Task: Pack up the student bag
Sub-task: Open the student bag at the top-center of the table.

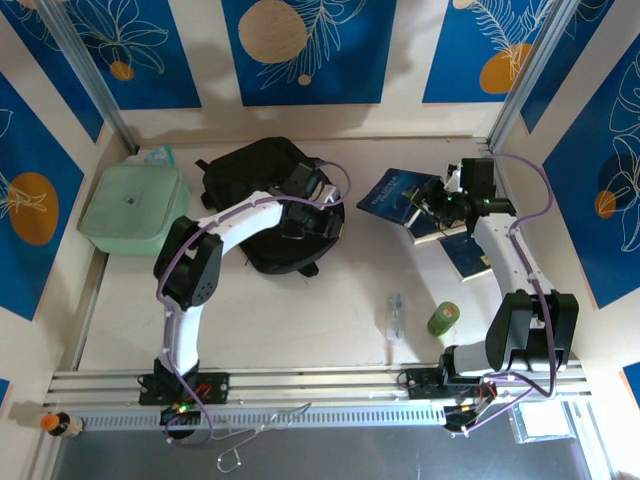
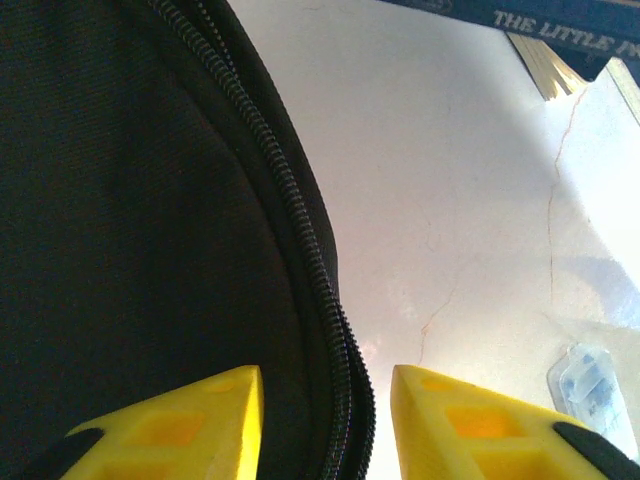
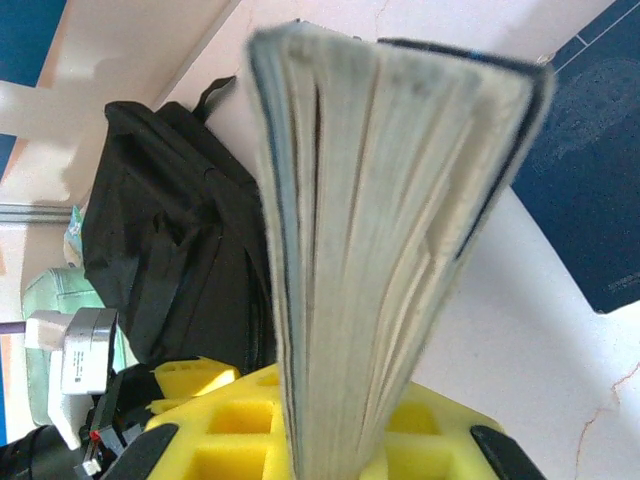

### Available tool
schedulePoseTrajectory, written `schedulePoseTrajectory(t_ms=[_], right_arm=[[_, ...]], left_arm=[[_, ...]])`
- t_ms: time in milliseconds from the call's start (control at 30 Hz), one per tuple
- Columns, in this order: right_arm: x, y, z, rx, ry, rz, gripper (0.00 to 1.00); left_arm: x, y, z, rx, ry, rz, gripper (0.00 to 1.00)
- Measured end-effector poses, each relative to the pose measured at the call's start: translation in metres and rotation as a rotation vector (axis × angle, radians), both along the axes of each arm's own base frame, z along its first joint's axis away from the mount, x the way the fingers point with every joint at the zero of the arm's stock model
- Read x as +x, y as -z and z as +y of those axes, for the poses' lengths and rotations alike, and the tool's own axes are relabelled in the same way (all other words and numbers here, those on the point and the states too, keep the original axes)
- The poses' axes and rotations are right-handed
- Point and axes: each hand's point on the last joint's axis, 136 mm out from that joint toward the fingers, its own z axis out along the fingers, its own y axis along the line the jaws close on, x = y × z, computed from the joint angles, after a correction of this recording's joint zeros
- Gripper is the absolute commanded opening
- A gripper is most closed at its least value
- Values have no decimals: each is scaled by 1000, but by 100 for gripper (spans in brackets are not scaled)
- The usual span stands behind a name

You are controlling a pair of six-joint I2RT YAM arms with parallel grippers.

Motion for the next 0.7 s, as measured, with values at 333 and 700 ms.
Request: schedulePoseTrajectory(t_ms=[333,700], right_arm=[[-3,7,2,27,5,14,0],[-6,4,4,41,0,8,0]], left_arm=[[2,8,-1,19,10,4,28],[4,7,-2,21,14,-6,5]])
